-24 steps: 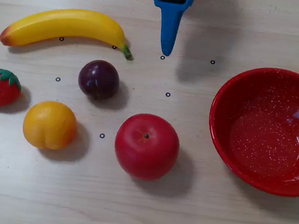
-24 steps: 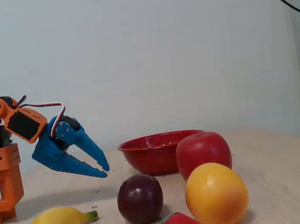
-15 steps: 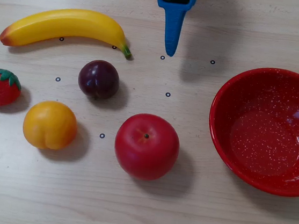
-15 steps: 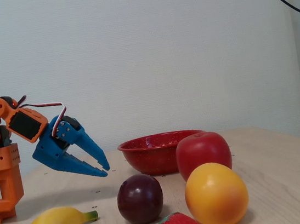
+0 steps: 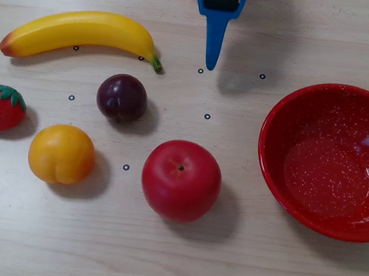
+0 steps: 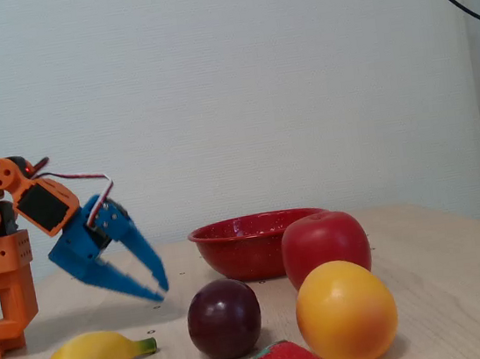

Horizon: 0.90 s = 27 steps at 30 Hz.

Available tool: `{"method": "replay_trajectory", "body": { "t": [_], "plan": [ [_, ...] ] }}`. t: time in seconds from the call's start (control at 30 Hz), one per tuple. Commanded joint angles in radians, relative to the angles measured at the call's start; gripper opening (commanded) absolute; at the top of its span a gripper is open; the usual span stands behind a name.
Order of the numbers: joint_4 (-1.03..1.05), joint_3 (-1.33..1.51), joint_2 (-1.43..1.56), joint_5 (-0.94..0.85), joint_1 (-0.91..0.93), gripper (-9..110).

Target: Put plum in the red bowl.

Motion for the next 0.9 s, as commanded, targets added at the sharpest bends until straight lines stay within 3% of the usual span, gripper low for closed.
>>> {"method": "replay_trajectory", "body": {
  "t": [0.0,0.53,0.87],
  "plan": [
    [0.043,-0.115,-0.071,0.064,-0.037,0],
    [0.397,-0.788,-0.640,0.179,-0.252,0],
    [0.426,-1.112,-1.019,0.430,-0.440,2]
  ]
}}
